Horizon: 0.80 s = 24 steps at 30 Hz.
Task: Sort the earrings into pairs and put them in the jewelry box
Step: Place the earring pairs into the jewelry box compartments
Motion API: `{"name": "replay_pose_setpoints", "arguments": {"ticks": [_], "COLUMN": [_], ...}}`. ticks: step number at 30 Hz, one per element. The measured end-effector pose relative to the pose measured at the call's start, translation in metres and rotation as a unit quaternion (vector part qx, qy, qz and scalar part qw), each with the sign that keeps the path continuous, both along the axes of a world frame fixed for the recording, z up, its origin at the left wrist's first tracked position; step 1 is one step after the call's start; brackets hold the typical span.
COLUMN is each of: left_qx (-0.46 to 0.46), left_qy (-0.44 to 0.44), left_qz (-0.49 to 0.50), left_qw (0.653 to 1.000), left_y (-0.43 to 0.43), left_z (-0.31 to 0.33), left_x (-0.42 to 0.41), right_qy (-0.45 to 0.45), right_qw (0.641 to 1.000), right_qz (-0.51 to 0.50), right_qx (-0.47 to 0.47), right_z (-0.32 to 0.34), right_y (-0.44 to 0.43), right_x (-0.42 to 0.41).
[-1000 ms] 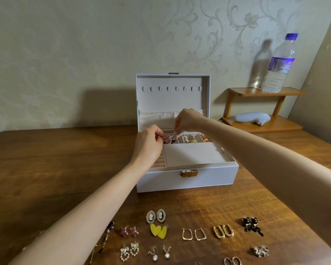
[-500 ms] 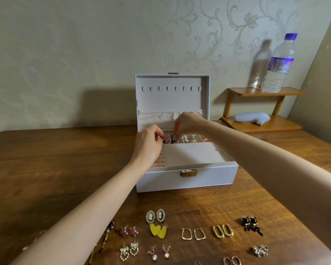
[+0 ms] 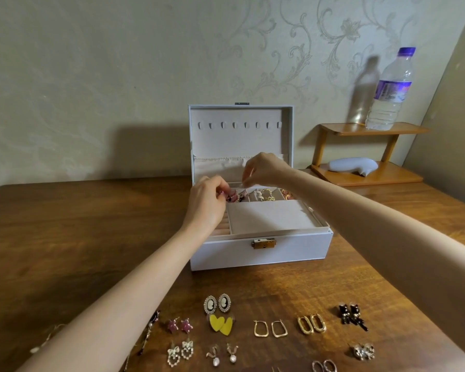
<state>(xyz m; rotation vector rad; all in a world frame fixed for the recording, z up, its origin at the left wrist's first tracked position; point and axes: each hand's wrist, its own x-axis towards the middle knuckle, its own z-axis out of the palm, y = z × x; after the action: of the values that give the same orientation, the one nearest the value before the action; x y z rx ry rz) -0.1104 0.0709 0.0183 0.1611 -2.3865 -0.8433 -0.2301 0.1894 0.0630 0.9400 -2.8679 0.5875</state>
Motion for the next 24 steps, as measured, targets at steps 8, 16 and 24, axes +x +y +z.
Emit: {"name": "replay_pose_setpoints", "arguments": {"ticks": [8,16,24], "left_qx": [0.08,0.174,0.154], "left_qy": [0.024,0.034,0.023], "left_qz": [-0.025,-0.063,-0.107], "left_qw": [0.996,0.982,0.982], "left_y": [0.001,0.001,0.004], "left_z": [0.004,0.007,0.01], "left_x": [0.003,0.002,0.005], "right_qy": [-0.189,-0.03,0.056], "right_qw": [0.944,0.974,0.977], "right_qz": [0.169,0.187,0.189], "right_qx": [-0.212,-0.127,-0.086], "right_z": [0.017,0.003,0.01], "right_y": [0.018,0.011,0.017], "right_x": [0.038,0.045,0.044]}}
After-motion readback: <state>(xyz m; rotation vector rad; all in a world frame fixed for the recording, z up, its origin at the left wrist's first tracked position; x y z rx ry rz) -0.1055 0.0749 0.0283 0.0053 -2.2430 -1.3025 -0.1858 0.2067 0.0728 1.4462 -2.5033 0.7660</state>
